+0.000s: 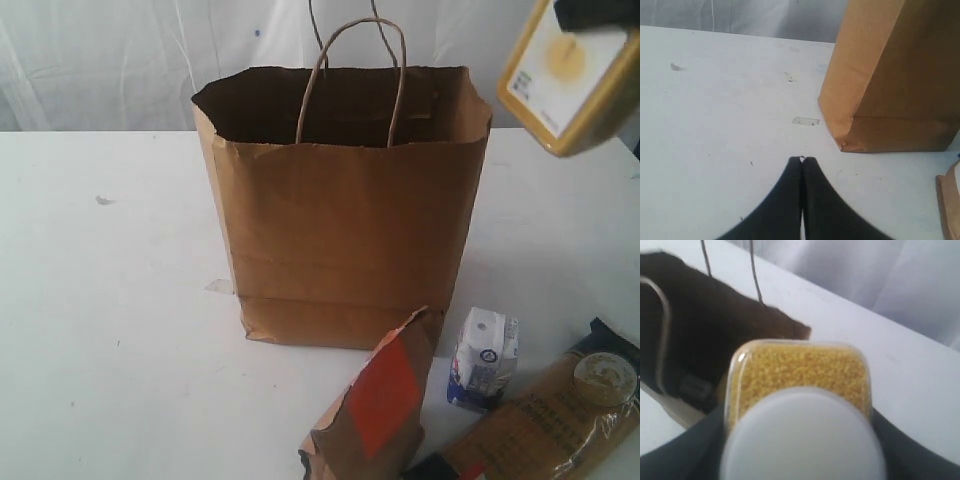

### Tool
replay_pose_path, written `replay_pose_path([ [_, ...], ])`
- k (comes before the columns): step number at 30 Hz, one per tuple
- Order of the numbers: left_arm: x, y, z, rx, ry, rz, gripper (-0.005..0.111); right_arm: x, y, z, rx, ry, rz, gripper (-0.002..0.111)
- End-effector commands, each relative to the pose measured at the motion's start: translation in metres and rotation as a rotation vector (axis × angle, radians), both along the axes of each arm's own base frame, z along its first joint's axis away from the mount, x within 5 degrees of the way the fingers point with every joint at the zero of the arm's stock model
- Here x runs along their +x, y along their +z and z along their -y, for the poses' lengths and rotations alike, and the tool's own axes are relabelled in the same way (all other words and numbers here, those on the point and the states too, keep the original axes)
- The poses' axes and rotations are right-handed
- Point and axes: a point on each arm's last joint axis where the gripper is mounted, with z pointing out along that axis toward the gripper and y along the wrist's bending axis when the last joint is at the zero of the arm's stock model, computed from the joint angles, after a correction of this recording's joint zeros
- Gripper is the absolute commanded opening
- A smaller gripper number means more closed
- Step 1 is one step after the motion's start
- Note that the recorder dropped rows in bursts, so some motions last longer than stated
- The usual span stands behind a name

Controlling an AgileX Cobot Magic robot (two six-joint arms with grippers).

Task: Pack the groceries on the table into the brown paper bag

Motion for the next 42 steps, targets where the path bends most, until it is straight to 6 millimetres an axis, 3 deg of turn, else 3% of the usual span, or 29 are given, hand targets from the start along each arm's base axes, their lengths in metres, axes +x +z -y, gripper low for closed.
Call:
replay_pose_path([
  [1, 0.0, -0.001, 0.0, -0.007, 0.0, -0.007, 0.0, 0.004, 0.034, -0.011, 0.172, 0.042, 0.084, 0.0],
  [7, 0.0, -0.001, 0.0, -0.007, 0.0, -0.007, 0.0, 0.028, 0.034, -0.029, 0.246, 0.103, 0.025, 0.0],
  [14, 0.0, -0.001, 0.0, -0.007, 0.0, -0.007, 0.0, 0.059, 0.011, -0.06, 0.165, 0.186, -0.026, 0.0],
  [20, 0.0, -0.001, 0.0, -0.007, 0.0, -0.007, 0.0, 0.072, -0.011, -0.076, 0.071, 0.219, -0.093, 0.0],
  [24, 0.0, -0.001, 0.0, -0.007, 0.0, -0.007, 0.0, 0.081, -0.022, -0.077, -0.015, 0.191, -0.104, 0.0],
  [42, 0.0, -0.001, 0.0, -0.007, 0.0, -0.007, 0.0, 0.114, -0.067, -0.083, -0.101, 0.079, -0.251, 0.0],
])
